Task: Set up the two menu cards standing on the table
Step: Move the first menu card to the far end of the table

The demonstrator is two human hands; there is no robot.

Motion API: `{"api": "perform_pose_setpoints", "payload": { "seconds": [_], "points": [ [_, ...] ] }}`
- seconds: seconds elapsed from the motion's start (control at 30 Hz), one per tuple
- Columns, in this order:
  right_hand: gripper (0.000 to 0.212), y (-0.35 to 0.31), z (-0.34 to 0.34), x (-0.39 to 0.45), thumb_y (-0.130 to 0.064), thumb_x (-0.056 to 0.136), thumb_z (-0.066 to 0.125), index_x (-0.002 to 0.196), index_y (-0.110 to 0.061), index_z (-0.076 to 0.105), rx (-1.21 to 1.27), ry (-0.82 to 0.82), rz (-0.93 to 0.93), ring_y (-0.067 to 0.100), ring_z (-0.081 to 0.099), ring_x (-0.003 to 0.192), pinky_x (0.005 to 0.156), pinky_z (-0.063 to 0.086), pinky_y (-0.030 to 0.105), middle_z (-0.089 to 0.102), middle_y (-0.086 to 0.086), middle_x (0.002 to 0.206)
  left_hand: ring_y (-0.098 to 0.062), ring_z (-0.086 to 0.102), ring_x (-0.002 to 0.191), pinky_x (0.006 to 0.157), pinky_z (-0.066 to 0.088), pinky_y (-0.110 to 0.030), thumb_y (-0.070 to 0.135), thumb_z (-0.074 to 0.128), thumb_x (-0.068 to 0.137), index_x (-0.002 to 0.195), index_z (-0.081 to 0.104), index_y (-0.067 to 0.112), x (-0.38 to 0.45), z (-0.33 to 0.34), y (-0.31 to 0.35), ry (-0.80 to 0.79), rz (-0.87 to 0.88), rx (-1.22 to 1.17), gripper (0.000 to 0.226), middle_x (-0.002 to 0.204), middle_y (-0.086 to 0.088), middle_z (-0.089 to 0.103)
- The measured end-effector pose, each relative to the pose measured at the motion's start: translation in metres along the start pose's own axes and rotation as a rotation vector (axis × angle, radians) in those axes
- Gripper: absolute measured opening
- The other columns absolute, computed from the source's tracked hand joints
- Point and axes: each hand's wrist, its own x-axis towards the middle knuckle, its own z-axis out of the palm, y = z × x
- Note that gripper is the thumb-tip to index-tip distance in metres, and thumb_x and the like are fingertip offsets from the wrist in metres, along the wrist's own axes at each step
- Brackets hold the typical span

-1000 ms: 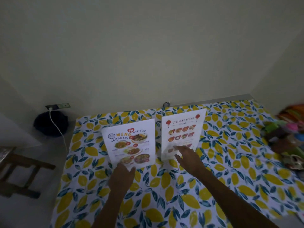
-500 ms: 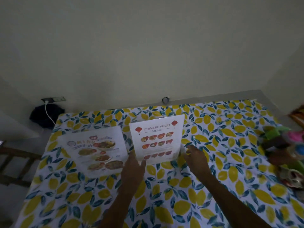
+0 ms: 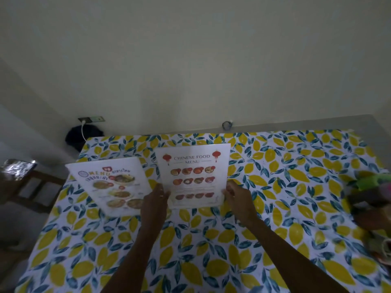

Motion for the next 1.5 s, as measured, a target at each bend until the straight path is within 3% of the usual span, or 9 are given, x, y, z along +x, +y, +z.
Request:
{"api": "perform_pose_setpoints", "payload": {
  "seconds": [0.2,0.3,0.43,0.6,0.73,0.87,1.0,1.17,1.5],
  "points": [
    [0.028,-0.006,-0.038,-0.023,-0.021,0.092,0.060,0.076,-0.010,0.040,-0.046,0.121,-0.060,0.011,0.036,0.051,0.048,0.029,0.023,0.046,0.006,0.059,-0.029,0.068,0.079,0.070,0.057,-0.045,0.032,0.058,0.095,0.099,0.057,0.019,-0.021,-0.011,0.025,-0.001,0.102,-0.094,0.014,0.087,-0.006,0.070],
    [0.025,-0.004,-0.065,-0.039,-0.020,0.092,0.061,0.078,-0.012,0.042,-0.073,0.172,-0.055,0.013,0.046,0.052,0.050,0.038,0.031,0.047,0.000,0.059,-0.027,0.066,0.074,0.065,0.053,-0.039,0.030,0.059,0.096,0.101,0.059,0.013,-0.028,-0.011,0.042,-0.014,0.229,-0.076,0.018,0.083,-0.005,0.068],
    [0.029,-0.002,-0.114,-0.063,-0.016,0.092,0.062,0.077,-0.023,0.038,-0.115,0.227,-0.054,0.005,0.046,0.049,0.048,0.026,0.017,0.032,-0.009,0.052,-0.019,0.067,0.075,0.067,0.056,-0.038,0.034,0.061,0.094,0.100,0.061,0.016,-0.037,-0.002,0.069,-0.091,0.321,-0.144,0.019,0.085,0.002,0.070],
    [0.009,0.018,-0.182,-0.073,-0.021,0.093,0.061,0.099,-0.015,0.061,-0.160,0.273,0.004,0.006,0.062,0.063,0.056,0.046,0.021,0.072,0.002,0.079,-0.015,0.063,0.066,0.058,0.051,-0.033,0.030,0.062,0.095,0.097,0.062,0.017,-0.042,0.017,0.134,-0.126,0.488,-0.178,0.013,0.084,0.003,0.071],
    [0.015,0.040,-0.245,-0.061,-0.023,0.091,0.062,0.103,-0.014,0.062,-0.202,0.317,0.063,0.025,0.069,0.081,0.069,0.055,0.037,0.074,0.009,0.092,-0.017,0.067,0.068,0.058,0.055,-0.039,0.032,0.062,0.094,0.101,0.064,0.016,-0.040,0.039,0.191,-0.153,0.591,-0.227,0.017,0.085,0.000,0.074],
    [0.015,0.068,-0.307,-0.039,-0.019,0.090,0.063,0.103,-0.014,0.064,-0.210,0.349,0.084,0.024,0.069,0.082,0.070,0.052,0.032,0.075,0.009,0.094,-0.019,0.070,0.073,0.062,0.058,-0.042,0.031,0.064,0.094,0.107,0.066,0.018,-0.035,0.067,0.257,-0.157,0.667,-0.259,0.018,0.088,-0.003,0.076],
    [0.017,0.107,-0.374,0.001,-0.016,0.088,0.065,0.104,-0.011,0.066,-0.277,0.372,0.066,0.026,0.070,0.085,0.069,0.041,0.022,0.076,0.010,0.095,-0.020,0.068,0.071,0.063,0.056,-0.043,0.033,0.064,0.093,0.103,0.065,0.016,-0.022,0.112,0.330,-0.171,0.648,-0.247,0.020,0.083,-0.005,0.074],
    [0.013,0.178,-0.446,0.067,-0.021,0.087,0.066,0.095,-0.012,0.063,-0.289,0.362,0.055,0.029,0.070,0.085,0.074,0.050,0.029,0.076,0.010,0.092,-0.014,0.068,0.074,0.066,0.052,-0.030,0.035,0.062,0.094,0.107,0.067,0.016,-0.002,0.181,0.415,-0.173,0.540,-0.252,0.023,0.091,-0.002,0.076],
    [0.013,0.311,-0.486,0.167,-0.023,0.088,0.064,0.090,-0.011,0.059,-0.195,0.278,0.110,0.026,0.068,0.078,0.067,0.051,0.029,0.074,0.010,0.089,-0.019,0.071,0.081,0.075,0.060,-0.041,0.038,0.059,0.093,0.102,0.061,0.024,0.040,0.301,0.506,-0.208,0.387,-0.206,0.017,0.093,0.001,0.075]
  ]
}}
